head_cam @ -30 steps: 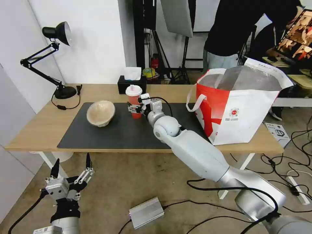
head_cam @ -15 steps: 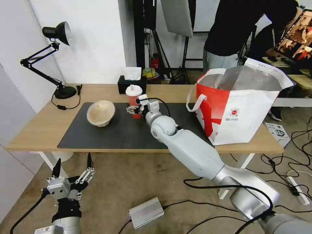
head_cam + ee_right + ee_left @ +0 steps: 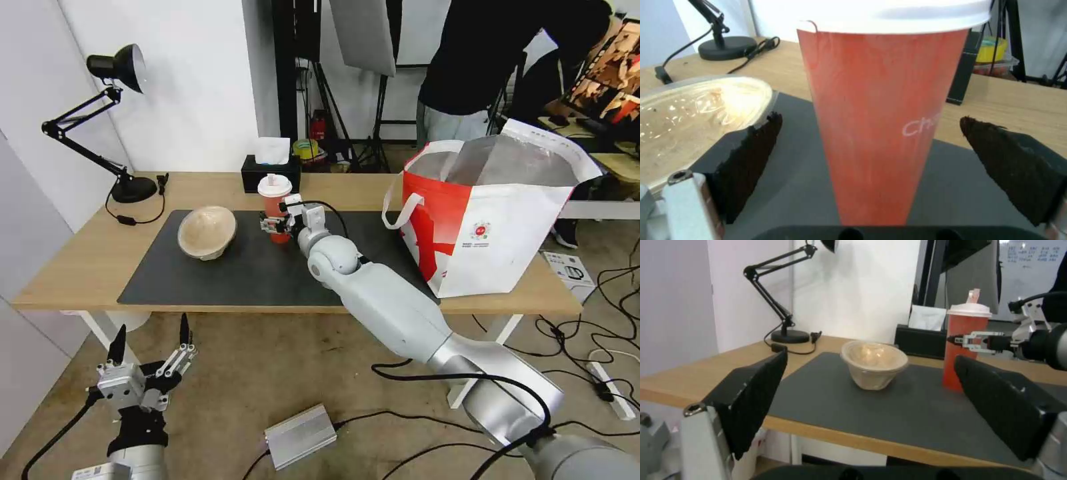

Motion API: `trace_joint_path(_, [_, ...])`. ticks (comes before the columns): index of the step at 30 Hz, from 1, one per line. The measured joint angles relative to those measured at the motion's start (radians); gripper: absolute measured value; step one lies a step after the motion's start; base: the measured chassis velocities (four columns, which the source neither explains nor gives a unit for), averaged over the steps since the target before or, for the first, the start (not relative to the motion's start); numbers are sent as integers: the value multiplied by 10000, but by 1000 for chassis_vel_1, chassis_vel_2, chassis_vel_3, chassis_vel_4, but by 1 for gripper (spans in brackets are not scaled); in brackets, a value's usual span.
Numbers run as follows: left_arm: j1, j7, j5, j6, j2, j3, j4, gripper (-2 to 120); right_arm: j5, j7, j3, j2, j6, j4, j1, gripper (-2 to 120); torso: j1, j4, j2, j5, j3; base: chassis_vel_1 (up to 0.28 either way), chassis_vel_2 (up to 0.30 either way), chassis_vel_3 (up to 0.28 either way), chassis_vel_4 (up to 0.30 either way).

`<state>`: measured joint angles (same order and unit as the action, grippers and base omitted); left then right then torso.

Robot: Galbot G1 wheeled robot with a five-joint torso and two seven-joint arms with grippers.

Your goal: Pick up the trash from the table and place it into the takeout bag.

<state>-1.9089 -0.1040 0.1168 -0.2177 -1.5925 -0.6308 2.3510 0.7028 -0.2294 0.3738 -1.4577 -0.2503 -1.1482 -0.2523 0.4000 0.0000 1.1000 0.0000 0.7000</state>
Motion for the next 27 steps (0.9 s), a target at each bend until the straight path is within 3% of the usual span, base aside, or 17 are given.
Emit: trace_joint_path(27, [19,5,-1,-12,1,26,-25,100,-352,826,-378,-830,544,1811,415,100,-1,1,0,0,0,0,0,0,0])
